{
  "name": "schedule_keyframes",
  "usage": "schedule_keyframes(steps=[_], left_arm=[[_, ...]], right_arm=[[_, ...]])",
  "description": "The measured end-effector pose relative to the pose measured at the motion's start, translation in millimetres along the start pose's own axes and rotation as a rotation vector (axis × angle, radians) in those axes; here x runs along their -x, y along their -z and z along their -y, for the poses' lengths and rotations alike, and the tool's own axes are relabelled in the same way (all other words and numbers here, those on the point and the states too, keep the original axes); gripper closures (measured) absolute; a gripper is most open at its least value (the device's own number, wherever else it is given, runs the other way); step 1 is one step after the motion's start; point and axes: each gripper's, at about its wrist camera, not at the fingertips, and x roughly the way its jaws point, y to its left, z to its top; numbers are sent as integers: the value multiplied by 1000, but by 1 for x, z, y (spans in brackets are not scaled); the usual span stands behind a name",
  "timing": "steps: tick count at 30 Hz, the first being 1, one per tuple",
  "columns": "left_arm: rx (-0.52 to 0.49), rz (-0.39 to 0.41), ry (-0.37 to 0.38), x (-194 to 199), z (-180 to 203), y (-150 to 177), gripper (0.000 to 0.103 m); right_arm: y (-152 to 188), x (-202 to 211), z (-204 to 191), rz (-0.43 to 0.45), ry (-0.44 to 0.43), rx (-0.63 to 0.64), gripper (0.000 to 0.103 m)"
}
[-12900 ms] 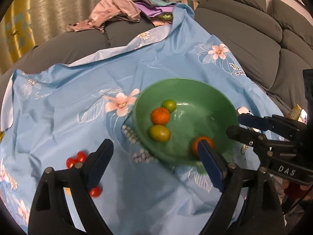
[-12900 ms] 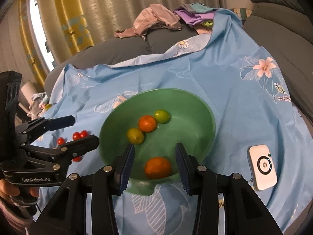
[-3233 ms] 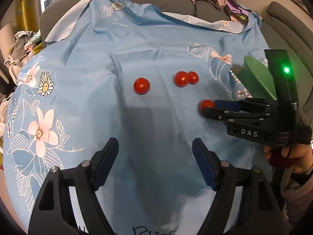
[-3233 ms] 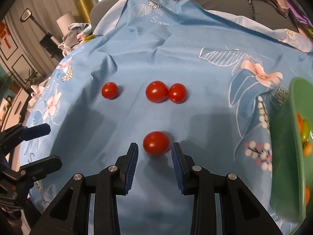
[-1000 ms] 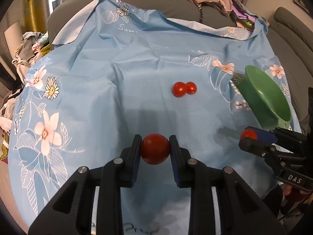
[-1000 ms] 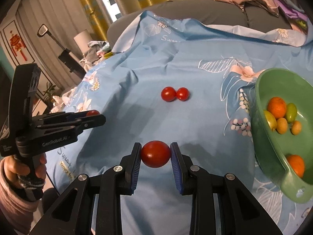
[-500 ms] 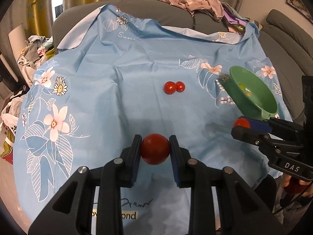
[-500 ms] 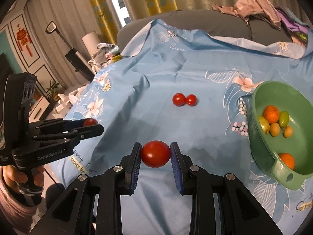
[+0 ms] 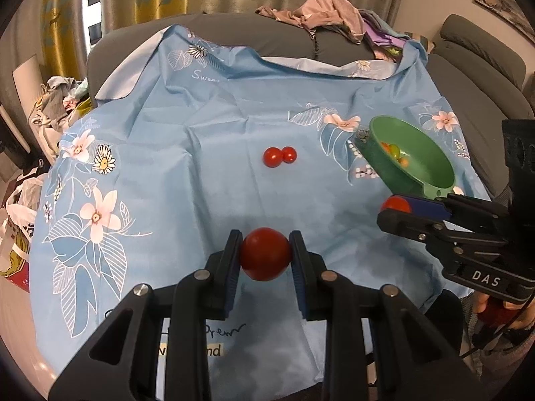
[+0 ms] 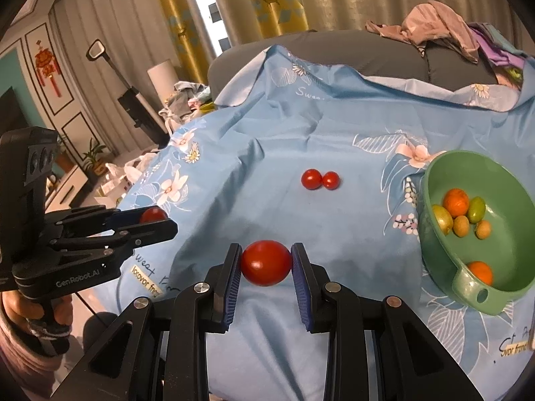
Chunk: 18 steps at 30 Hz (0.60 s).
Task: Organize fruits
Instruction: 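Carry both held cherry tomatoes over the green bowl with both tools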
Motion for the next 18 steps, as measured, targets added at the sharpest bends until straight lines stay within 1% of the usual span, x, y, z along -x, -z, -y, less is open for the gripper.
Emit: schedule_keyframes(steps=[6, 18], left_arm=[[-19, 13, 8, 6, 8, -2, 75], [-57, 13, 24, 4, 25, -8, 75]], right_arm=[[1, 7, 0, 15, 0, 0, 71], [4, 19, 11, 44, 14, -25, 71]])
